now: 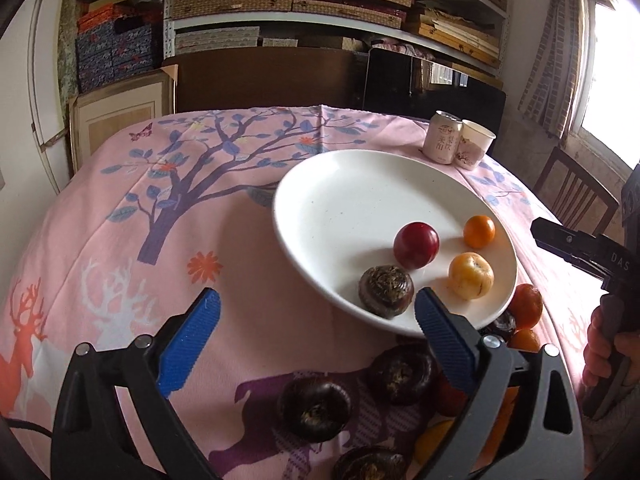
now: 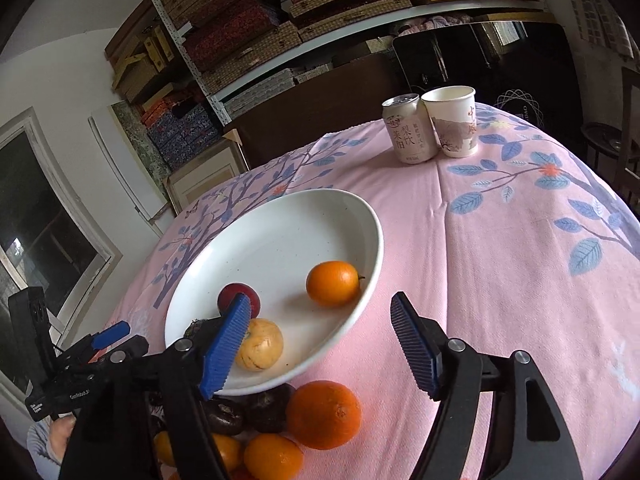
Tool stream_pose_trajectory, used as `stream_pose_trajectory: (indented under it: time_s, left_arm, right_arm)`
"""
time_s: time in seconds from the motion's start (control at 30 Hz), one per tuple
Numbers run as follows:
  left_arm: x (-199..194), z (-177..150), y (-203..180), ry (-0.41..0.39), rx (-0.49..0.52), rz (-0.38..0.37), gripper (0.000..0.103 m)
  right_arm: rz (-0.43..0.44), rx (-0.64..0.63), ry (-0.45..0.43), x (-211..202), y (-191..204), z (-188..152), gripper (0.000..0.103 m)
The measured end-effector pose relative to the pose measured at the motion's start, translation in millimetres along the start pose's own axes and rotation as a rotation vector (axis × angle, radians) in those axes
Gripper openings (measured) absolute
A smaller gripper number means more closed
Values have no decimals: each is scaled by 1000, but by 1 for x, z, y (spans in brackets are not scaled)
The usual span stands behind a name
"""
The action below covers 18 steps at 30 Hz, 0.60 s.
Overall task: Organize fruits
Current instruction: 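Grasp another dark brown fruit with the left tool while the right tool grasps a large orange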
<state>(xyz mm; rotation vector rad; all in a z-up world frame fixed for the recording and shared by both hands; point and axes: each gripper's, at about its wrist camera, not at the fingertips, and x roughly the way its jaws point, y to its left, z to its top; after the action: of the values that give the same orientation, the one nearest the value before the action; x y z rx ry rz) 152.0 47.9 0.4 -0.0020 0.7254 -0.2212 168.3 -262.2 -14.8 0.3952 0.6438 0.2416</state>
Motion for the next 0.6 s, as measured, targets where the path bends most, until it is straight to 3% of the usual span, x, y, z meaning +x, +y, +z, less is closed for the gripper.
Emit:
stream_pose_trajectory:
  time_s: [0.13, 0.47, 0.6]
  left_arm:
    - [-12, -18, 11, 8, -29, 23, 97]
    - [-8, -47, -2, 94, 62, 86, 98]
    - [-1, -48, 1, 132, 50, 107, 98]
  right_arm:
    - [-26, 22, -12, -11, -8, -11, 85]
    - [-53, 38, -24, -31, -14, -35, 86]
    - [-58, 51, -10, -29, -17, -36, 86]
